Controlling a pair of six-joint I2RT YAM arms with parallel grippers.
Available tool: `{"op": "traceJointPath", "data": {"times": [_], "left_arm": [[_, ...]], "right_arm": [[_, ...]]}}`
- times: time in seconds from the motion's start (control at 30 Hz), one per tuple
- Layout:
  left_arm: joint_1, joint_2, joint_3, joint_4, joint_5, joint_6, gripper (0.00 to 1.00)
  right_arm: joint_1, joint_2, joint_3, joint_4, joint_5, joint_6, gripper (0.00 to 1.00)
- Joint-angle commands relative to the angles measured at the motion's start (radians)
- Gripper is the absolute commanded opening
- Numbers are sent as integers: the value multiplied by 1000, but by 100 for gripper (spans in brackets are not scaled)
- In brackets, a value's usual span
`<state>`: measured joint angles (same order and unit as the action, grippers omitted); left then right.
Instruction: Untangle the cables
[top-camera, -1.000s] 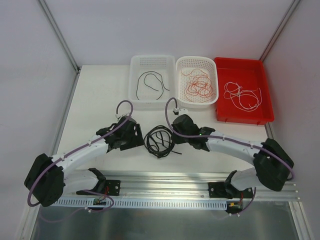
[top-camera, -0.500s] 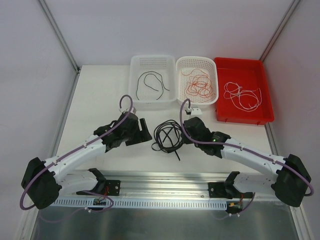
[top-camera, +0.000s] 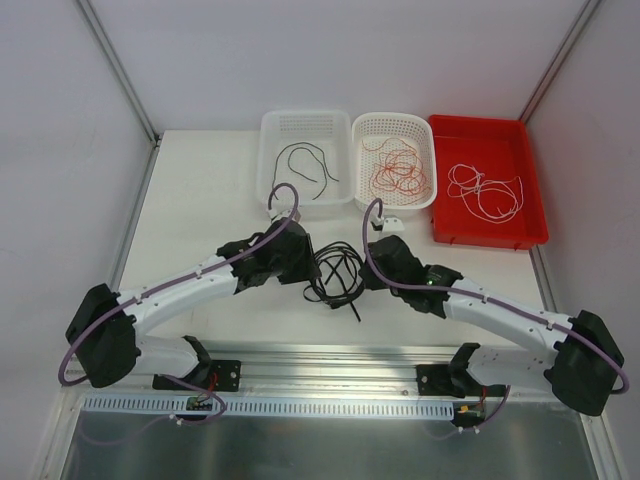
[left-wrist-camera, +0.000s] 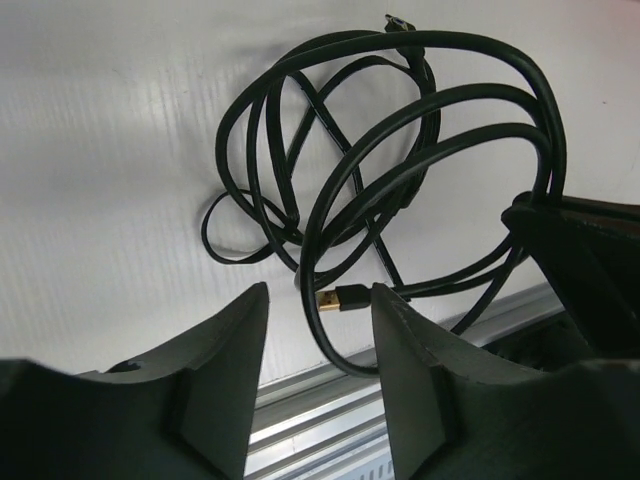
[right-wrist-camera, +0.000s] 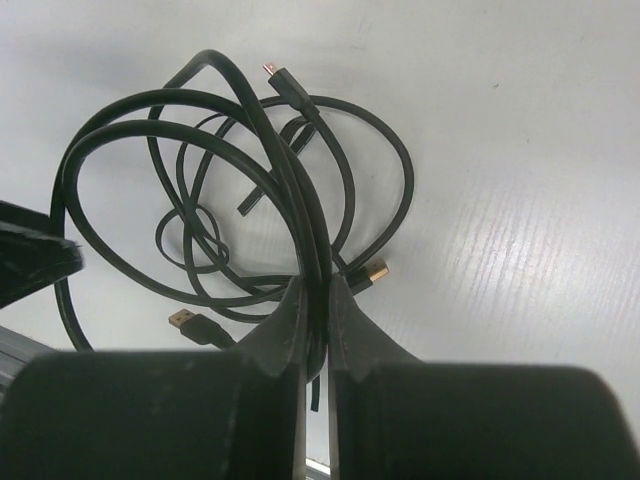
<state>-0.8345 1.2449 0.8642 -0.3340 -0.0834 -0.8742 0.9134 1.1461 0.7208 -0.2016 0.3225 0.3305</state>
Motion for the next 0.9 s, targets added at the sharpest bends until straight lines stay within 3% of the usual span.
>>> {"op": "traceJointPath", "data": {"times": [0.0, 0.17, 0.23, 0.33, 0.43, 0.47, 0.57, 0.73, 0.87], "left_arm": [[-21, 66, 56, 24, -26, 1, 42], [-38, 100, 76, 23, -27, -2, 7], [-43, 90, 84, 21, -42, 21, 0], [-46, 41, 107, 4, -71, 73, 0], [-46, -31, 154, -31, -133, 161, 0], [-46, -42, 168, -39, -160, 187, 0], [-46, -70, 243, -100, -182, 268, 0], [-80, -108, 329, -120, -147, 351, 0], [-80, -134, 274, -147, -317, 357, 0]], "right_arm": [[2, -43, -9, 65, -23, 28, 1], [2, -63, -30, 65, 4, 28, 1], [1, -57, -32, 53, 21, 33, 2], [-1, -37, -31, 15, 67, 48, 14], [-2, -37, -29, -10, 84, 50, 40], [-2, -42, -27, -13, 78, 47, 58], [-2, -78, -18, -25, 70, 24, 78], [-4, -189, -8, -50, 47, -15, 82], [-4, -304, -14, -35, -12, -47, 82]]}}
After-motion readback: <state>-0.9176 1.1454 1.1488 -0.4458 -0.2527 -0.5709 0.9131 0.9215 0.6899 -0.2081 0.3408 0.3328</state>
